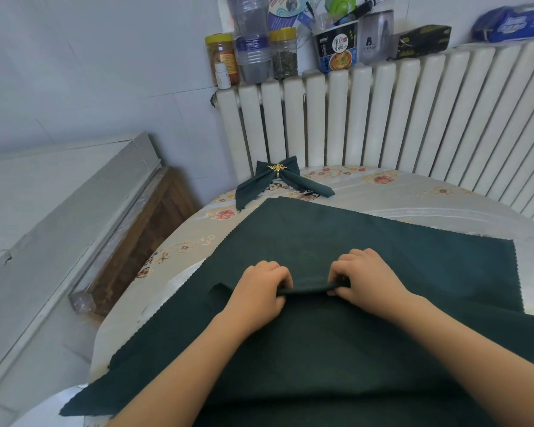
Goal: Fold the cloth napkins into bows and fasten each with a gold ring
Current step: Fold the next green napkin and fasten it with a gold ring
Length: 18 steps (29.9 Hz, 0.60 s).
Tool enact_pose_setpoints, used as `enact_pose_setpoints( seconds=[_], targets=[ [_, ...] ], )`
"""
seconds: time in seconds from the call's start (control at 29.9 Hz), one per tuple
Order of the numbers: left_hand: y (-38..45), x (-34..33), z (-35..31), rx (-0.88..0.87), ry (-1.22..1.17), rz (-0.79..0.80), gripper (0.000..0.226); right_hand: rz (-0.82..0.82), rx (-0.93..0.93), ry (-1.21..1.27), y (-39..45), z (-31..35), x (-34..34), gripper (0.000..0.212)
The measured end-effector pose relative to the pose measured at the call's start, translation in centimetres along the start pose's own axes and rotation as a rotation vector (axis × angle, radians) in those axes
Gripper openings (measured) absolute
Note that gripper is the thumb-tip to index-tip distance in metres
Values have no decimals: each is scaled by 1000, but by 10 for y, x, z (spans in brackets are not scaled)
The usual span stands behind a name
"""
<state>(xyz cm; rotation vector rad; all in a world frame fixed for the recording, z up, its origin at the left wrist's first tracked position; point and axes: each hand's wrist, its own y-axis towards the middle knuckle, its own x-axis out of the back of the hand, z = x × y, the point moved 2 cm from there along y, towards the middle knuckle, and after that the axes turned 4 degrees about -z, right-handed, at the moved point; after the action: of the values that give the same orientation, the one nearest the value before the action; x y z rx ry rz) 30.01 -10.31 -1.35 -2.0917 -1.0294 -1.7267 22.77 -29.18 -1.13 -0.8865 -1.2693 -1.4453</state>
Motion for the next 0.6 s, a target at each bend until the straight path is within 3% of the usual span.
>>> enact_pose_setpoints(
  seconds=[0.17,0.27,0.33,0.43,0.6],
  targets=[
    [-16,0,3,30,-96,120,17,114,-41,128,-13,-3,-1,25],
    [-20,-1,4,157,-234,129,11,91,-131,225,-16,-4,-3,31],
    [-18,-3,3,295,-298,95,23,63,-193,244,-16,-3,-6,26],
    [-14,-6,-2,391,-258,33,19,5,-241,177,-16,4,-11,14],
    [-8,-2,-8,463,-169,26,41,33,-288,62,-14,7,-10,42]
  ],
)
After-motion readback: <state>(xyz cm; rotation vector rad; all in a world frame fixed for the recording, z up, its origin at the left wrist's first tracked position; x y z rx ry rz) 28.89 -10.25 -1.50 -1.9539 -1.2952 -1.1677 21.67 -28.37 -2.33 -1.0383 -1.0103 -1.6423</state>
